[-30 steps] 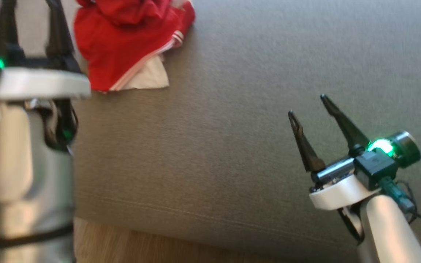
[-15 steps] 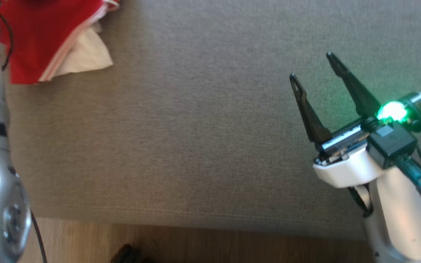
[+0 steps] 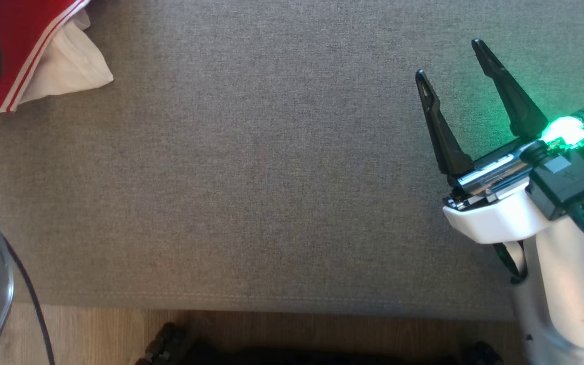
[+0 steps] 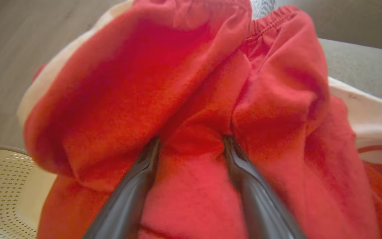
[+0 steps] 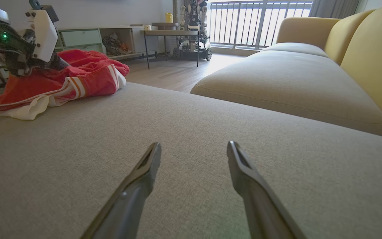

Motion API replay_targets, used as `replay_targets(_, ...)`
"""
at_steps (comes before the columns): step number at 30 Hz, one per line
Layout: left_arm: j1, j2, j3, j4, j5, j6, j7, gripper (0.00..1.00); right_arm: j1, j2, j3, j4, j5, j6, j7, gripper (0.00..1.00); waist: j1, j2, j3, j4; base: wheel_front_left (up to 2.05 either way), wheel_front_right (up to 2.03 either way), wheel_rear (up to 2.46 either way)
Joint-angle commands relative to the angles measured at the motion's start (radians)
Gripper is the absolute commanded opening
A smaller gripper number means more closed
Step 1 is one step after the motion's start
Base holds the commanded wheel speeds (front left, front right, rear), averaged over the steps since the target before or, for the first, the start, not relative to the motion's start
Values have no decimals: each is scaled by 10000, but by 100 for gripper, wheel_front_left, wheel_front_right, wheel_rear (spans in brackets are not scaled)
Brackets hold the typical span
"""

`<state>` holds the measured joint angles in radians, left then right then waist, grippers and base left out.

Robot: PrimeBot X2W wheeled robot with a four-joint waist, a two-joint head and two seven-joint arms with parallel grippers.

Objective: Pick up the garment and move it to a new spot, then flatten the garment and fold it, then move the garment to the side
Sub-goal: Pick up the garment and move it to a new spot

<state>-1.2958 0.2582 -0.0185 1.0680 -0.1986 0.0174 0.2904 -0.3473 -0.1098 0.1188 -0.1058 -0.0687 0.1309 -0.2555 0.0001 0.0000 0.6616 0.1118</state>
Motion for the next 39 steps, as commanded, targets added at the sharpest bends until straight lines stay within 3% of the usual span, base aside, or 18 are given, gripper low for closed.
replay_targets(1,0,667,126,-122,-77,-56,-16,100,-97,134,216,-334,120,-2,-63,100,-1,0,26,6,0,0,0)
replay_targets(2,50,657,118,-67,-120,-166,-76,100,-133,132,217,-317,125,-2,-63,100,-1,0,19,12,0,0,0)
replay_targets(3,92,642,142,-26,-189,-248,-166,15,-158,132,215,-302,130,-2,-63,100,-1,0,-8,23,0,0,0)
replay_targets(4,125,637,185,-37,-251,-275,-373,0,-170,133,212,-289,138,-2,-63,100,-1,0,-44,31,0,0,0)
replay_targets(12,240,857,197,-471,-271,-343,-2635,0,-153,226,272,-114,260,-2,-63,100,-1,0,-780,36,0,0,0)
replay_targets(21,290,903,-582,-1662,332,-728,-4980,0,168,406,377,64,428,-2,-63,100,-1,0,-2164,69,0,0,0)
replay_targets(29,702,670,-1281,-3332,525,-1135,-5380,0,395,531,489,7,614,-2,-63,100,-1,0,-3201,-487,0,0,0)
replay_targets(39,1820,55,-2302,-5814,118,-1391,-4776,0,593,591,540,-417,1187,-2,-63,100,-1,0,-3890,-2415,0,0,0)
